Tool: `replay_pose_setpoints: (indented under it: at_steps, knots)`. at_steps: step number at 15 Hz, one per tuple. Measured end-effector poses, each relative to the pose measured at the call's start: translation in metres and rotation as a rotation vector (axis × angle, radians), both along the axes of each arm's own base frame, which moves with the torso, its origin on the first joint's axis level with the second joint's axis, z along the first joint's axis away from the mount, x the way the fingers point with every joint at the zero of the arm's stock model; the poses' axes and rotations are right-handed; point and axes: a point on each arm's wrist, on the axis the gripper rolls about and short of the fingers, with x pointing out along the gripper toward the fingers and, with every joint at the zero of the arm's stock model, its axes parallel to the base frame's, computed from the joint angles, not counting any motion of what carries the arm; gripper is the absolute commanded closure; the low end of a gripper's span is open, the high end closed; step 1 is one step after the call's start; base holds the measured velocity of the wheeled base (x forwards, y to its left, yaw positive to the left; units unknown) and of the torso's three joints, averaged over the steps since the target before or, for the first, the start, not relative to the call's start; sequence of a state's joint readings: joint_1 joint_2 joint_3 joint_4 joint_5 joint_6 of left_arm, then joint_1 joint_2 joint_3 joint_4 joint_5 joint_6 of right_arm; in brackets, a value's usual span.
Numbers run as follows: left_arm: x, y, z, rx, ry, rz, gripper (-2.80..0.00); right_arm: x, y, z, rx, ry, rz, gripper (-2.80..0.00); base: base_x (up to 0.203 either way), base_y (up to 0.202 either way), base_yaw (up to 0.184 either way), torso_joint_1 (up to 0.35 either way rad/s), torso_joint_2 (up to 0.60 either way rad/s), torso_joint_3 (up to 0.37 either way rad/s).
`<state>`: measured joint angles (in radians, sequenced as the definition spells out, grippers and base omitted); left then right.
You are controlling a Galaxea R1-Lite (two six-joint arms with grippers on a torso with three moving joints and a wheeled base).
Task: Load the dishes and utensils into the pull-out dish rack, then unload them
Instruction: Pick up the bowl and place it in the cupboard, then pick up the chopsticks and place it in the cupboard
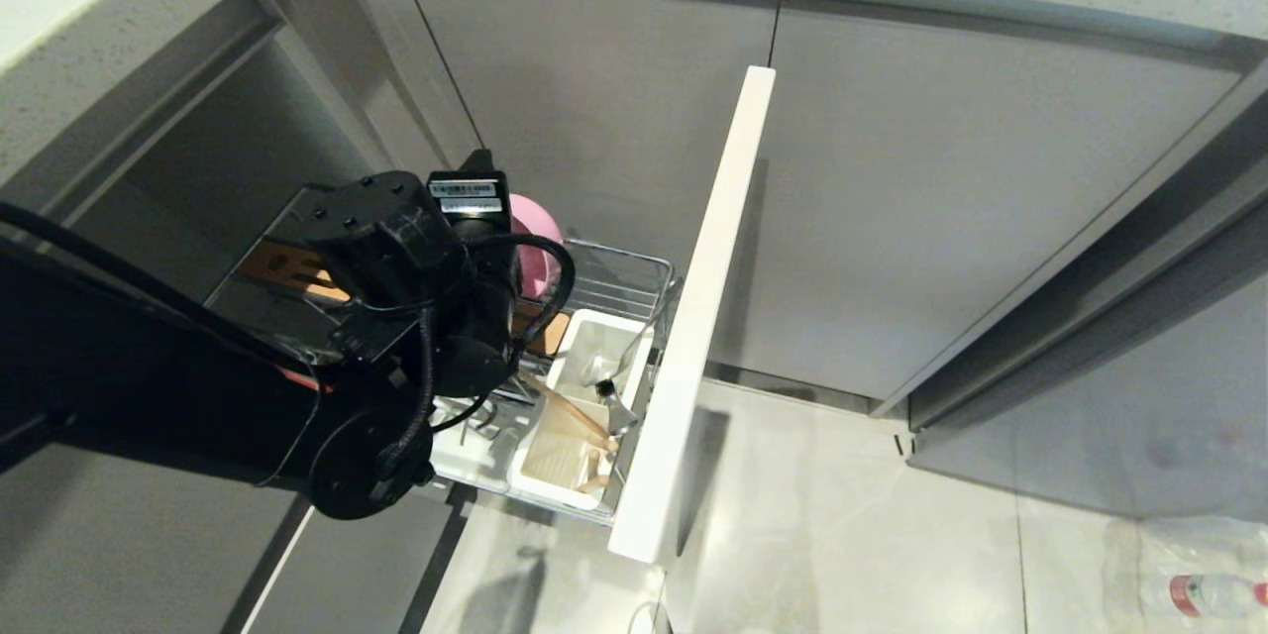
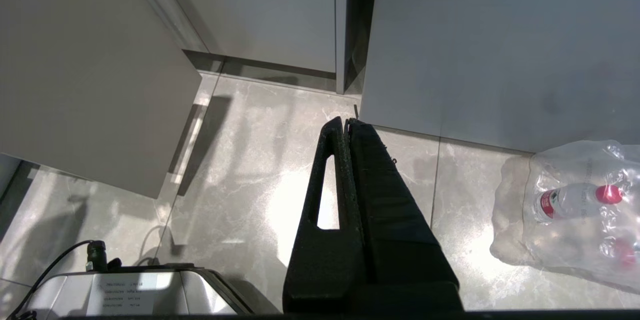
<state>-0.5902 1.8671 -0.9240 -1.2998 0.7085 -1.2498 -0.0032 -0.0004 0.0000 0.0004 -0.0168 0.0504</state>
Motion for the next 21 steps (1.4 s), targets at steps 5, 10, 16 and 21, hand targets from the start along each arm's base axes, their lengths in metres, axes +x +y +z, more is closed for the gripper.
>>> replay_pose_setpoints:
  at_steps: [5, 10, 16, 21]
  knots:
    - [-0.013, 0.003, 0.012, 0.002, -0.004, -0.011, -2.80, 0.000, 0.000, 0.000, 0.000, 0.000, 0.000, 0.00, 0.000, 0.000, 0.000, 0.000, 0.00, 0.000]
    - [-0.033, 0.007, 0.026, 0.040, 0.061, -0.016, 0.00, 0.000, 0.000, 0.000, 0.000, 0.000, 0.000, 0.00, 0.000, 0.000, 0.000, 0.000, 0.00, 0.000]
    - [-0.081, 0.021, 0.064, 0.077, 0.076, -0.121, 0.00, 0.000, 0.000, 0.000, 0.000, 0.000, 0.000, 0.00, 0.000, 0.000, 0.000, 0.000, 0.00, 0.000]
    - [-0.143, 0.051, 0.127, 0.291, -0.176, -0.321, 0.00, 0.000, 0.000, 0.000, 0.000, 0.000, 0.000, 0.00, 0.000, 0.000, 0.000, 0.000, 0.00, 0.000]
